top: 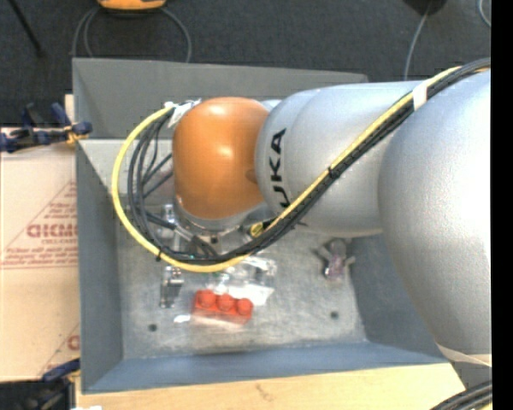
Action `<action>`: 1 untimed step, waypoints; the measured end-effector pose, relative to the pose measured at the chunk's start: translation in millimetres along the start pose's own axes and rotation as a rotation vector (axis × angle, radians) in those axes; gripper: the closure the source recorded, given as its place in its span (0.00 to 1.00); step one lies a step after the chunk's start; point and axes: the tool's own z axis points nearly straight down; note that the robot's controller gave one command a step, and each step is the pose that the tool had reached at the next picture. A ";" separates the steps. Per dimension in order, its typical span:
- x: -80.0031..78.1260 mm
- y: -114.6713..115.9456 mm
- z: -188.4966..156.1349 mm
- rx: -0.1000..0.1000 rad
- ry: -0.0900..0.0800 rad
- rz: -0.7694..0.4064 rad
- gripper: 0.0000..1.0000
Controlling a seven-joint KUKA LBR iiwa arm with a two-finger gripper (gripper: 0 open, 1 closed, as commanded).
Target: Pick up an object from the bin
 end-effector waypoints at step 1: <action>53.5 -65.0 61.0 0.005 0.005 0.015 0.00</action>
Offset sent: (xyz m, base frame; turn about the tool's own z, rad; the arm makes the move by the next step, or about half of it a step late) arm -0.0506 -0.0607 -0.0568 0.0101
